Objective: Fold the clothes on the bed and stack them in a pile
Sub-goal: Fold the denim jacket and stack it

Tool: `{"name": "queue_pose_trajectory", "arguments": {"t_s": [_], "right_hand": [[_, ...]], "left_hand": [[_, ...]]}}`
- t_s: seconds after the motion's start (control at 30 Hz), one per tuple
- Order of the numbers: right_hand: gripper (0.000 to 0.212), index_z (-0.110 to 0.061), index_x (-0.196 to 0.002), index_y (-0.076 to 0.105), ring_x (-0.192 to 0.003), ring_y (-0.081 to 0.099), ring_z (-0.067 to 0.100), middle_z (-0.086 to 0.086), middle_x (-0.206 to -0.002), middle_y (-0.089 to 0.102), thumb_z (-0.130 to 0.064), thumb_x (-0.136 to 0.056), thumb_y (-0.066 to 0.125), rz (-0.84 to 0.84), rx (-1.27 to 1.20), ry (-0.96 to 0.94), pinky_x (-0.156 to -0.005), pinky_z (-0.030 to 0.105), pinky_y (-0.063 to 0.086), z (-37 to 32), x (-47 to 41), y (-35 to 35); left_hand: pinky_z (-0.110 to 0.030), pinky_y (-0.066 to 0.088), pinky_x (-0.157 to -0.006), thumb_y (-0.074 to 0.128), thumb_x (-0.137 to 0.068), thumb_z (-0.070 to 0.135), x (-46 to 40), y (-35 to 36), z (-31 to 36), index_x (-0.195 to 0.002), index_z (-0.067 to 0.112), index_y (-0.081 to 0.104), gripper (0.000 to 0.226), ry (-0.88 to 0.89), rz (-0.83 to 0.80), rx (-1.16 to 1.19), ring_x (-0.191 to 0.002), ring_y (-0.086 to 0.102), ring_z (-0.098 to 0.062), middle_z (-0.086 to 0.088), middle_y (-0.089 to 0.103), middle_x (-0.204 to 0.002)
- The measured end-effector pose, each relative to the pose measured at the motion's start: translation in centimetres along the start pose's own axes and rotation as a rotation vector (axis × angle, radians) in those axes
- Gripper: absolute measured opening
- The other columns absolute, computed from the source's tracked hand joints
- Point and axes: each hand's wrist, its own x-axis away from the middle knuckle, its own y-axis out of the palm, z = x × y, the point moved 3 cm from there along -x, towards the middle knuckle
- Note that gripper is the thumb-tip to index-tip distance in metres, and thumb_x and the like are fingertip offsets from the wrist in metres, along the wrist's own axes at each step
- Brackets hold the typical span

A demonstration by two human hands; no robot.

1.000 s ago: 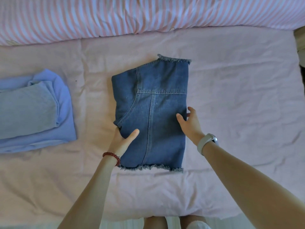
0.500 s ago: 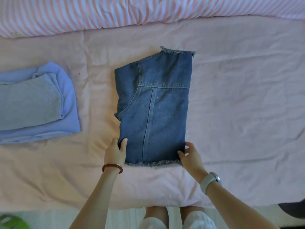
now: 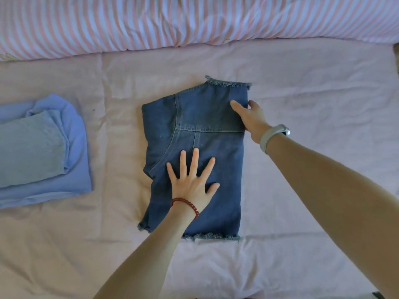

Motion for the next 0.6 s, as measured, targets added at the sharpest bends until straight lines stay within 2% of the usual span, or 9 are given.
{"name": "queue_pose_trajectory", "arguments": {"t_s": [0.1,0.17,0.27,0.3,0.37,0.43,0.47,0.53,0.6], "right_hand": [[0.037,-0.002,-0.118,0.057,-0.104,0.061,0.027,0.013,-0.116,0.063,-0.020,-0.086,0.066,-0.063,0.003,0.023,-0.089,0.037,0.052,-1.6,-1.5,0.5],[0.029,-0.001,-0.112,0.060,-0.099,0.062,0.027,0.014,-0.108,0.065,-0.013,-0.087,0.064,-0.091,0.155,-0.108,-0.088,0.037,0.052,-2.6,-0.8,0.8],[0.006,-0.011,-0.094,0.059,-0.077,0.056,0.021,-0.001,-0.080,0.060,-0.011,-0.088,0.059,-0.099,0.414,-0.436,-0.064,0.019,0.043,-3.3,3.1,1.2],[0.003,-0.012,-0.088,0.057,-0.073,0.052,0.021,-0.006,-0.073,0.055,-0.009,-0.087,0.058,-0.098,0.479,-0.548,-0.059,0.019,0.037,-3.2,4.7,1.1],[0.010,-0.006,-0.087,0.060,-0.073,0.056,0.029,-0.001,-0.076,0.058,-0.004,-0.084,0.051,-0.126,0.562,-0.765,-0.064,0.025,0.040,-2.4,8.3,1.0],[0.032,0.001,-0.093,0.067,-0.077,0.064,0.034,0.013,-0.085,0.066,-0.003,-0.075,0.041,-0.192,0.697,-1.040,-0.068,0.036,0.052,-1.5,12.1,1.4],[0.038,0.001,-0.093,0.069,-0.079,0.066,0.034,0.014,-0.087,0.067,-0.004,-0.071,0.039,-0.240,0.775,-1.147,-0.070,0.040,0.054,-0.7,13.7,1.7],[0.042,-0.004,-0.092,0.072,-0.080,0.067,0.029,0.009,-0.086,0.069,-0.002,-0.069,0.038,-0.365,0.911,-1.285,-0.078,0.043,0.055,1.5,16.4,2.0],[0.039,-0.010,-0.090,0.073,-0.082,0.067,0.025,0.004,-0.086,0.069,-0.001,-0.073,0.039,-0.472,0.976,-1.383,-0.087,0.043,0.053,4.2,18.5,1.9]], "left_hand": [[-0.067,-0.004,-0.105,0.030,-0.086,0.067,-0.8,1.6,-0.7,-0.144,0.044,-0.001,0.070,-0.007,-0.055,-0.034,-0.140,-0.016,-0.034,-0.002,-0.018,-0.155],[-0.065,-0.002,-0.106,0.031,-0.087,0.066,-0.9,1.3,-0.9,-0.144,0.046,0.000,0.068,0.002,-0.077,-0.027,-0.141,-0.015,-0.032,0.000,-0.017,-0.155],[-0.057,-0.002,-0.111,0.036,-0.091,0.057,-0.7,-0.2,-1.7,-0.144,0.046,0.015,0.058,0.024,-0.136,0.096,-0.143,-0.015,-0.024,0.006,-0.013,-0.156],[-0.052,0.000,-0.113,0.039,-0.093,0.051,-0.6,-1.2,-2.2,-0.141,0.043,0.028,0.050,0.010,-0.155,0.246,-0.144,-0.010,-0.020,0.008,-0.005,-0.157],[-0.039,0.019,-0.113,0.046,-0.096,0.032,0.1,-3.8,-3.8,-0.126,0.031,0.054,0.031,-0.155,-0.075,0.821,-0.142,0.018,-0.017,0.004,0.028,-0.151],[-0.031,0.043,-0.095,0.045,-0.097,0.019,2.1,-6.4,-7.0,-0.114,0.020,0.059,0.022,-0.481,0.119,1.412,-0.125,0.047,-0.021,-0.004,0.053,-0.129],[-0.028,0.047,-0.086,0.043,-0.097,0.020,3.4,-7.5,-8.8,-0.111,0.016,0.058,0.021,-0.626,0.200,1.622,-0.116,0.054,-0.022,-0.007,0.057,-0.122],[-0.030,0.048,-0.078,0.038,-0.098,0.028,5.9,-8.8,-11.9,-0.112,0.013,0.053,0.025,-0.810,0.300,1.806,-0.103,0.059,-0.023,-0.010,0.055,-0.118],[-0.036,0.046,-0.082,0.038,-0.097,0.030,7.4,-9.5,-14.0,-0.124,0.010,0.046,0.035,-0.882,0.330,1.702,-0.104,0.056,-0.026,-0.012,0.051,-0.118]]}}
